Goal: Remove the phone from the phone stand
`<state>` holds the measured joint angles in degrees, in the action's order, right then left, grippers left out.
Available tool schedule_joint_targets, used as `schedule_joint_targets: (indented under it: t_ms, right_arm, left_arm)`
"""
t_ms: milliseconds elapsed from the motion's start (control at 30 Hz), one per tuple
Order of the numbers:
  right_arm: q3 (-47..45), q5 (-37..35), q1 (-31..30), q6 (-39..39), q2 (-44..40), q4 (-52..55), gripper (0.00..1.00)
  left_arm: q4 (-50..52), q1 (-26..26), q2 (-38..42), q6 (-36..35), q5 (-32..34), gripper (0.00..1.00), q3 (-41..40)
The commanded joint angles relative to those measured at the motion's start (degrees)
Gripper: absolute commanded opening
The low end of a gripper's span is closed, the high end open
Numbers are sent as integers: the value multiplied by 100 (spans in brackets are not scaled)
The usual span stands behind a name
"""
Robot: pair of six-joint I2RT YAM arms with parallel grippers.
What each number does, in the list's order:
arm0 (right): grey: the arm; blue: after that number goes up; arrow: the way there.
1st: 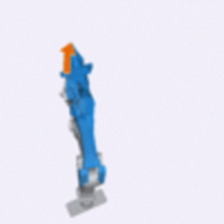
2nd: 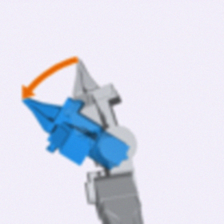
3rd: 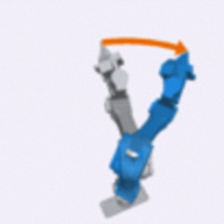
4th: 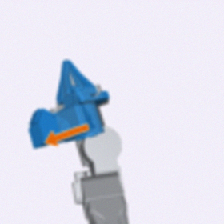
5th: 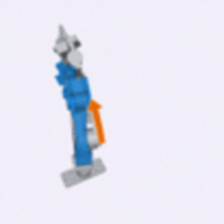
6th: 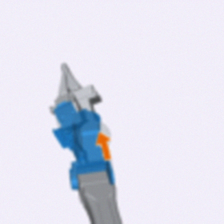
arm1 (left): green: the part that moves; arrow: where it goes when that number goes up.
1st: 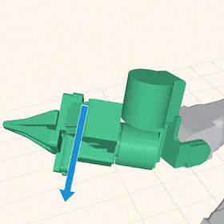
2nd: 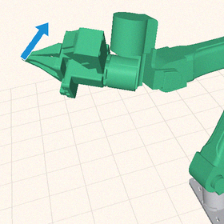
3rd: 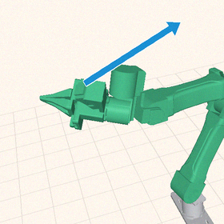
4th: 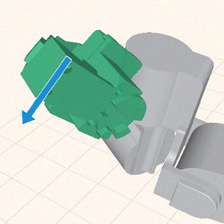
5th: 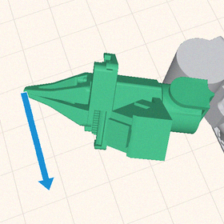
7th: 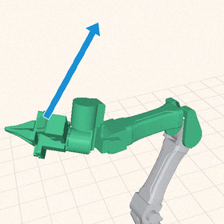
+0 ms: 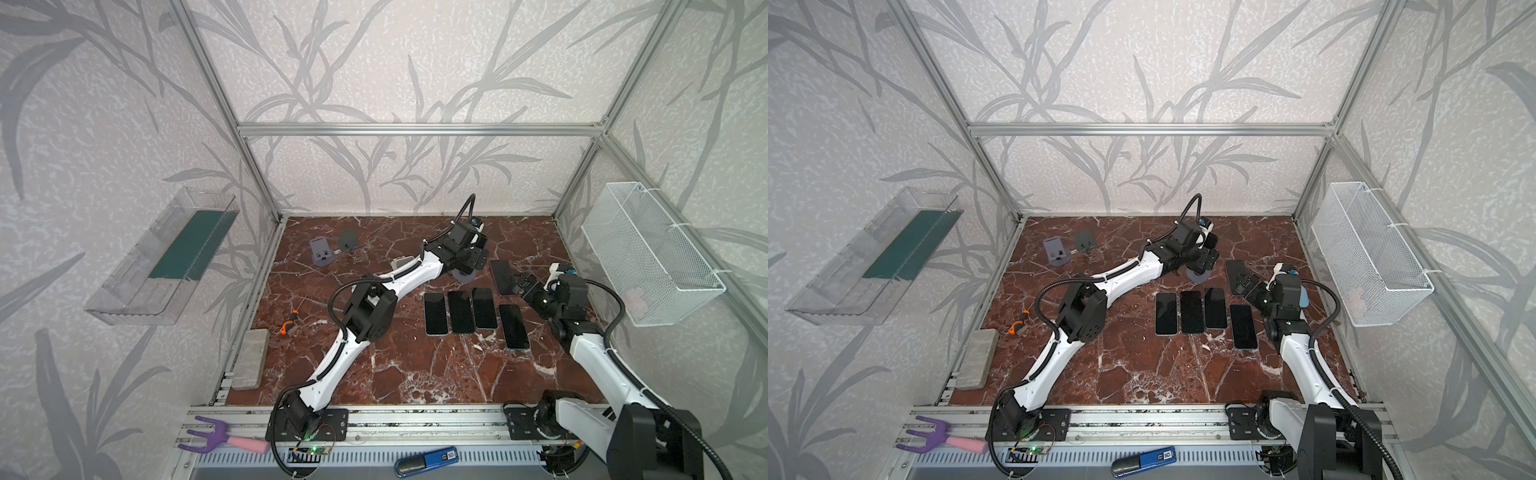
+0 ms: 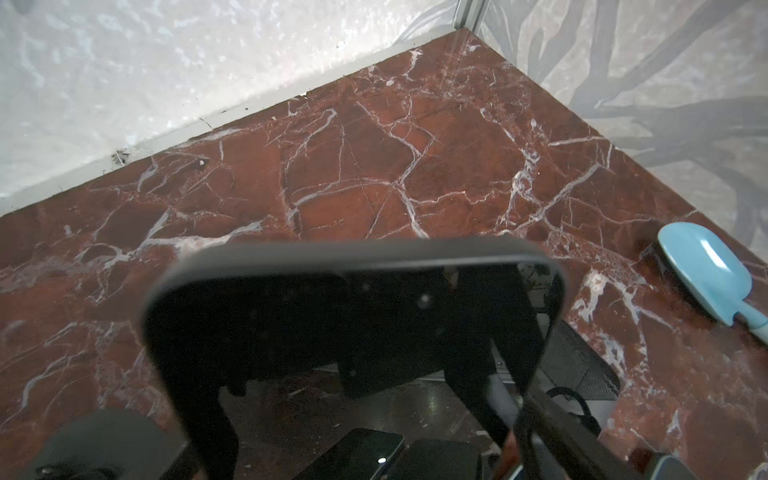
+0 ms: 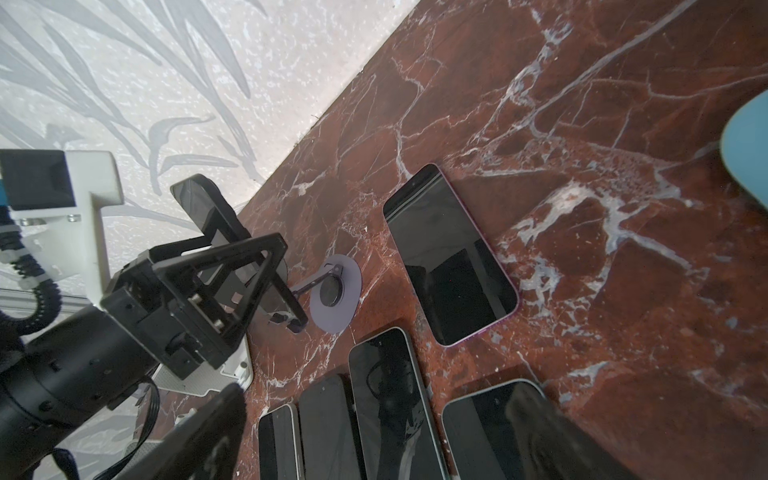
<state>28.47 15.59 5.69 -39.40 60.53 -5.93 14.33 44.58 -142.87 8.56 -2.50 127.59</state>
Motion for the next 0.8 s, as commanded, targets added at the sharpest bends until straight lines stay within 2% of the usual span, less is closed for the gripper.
schedule_joint_targets:
  t_ms: [0,333,467,767]
  right_arm:
    - [-78,106,26,-31,96,-221,98]
    - [-100,111,28,-20,160,-277,98]
    - [-96,108,29,-15,161,-285,98]
    - [-105,44,20,20,109,-250,97]
  left_arm:
    - [46,16,-79,-117,219,86,187]
    - [-29,10,-169,-269,-6,69,214]
    - [-11,9,-136,-296,-166,59,214]
    - [-84,25,465,-179,-235,51,-65]
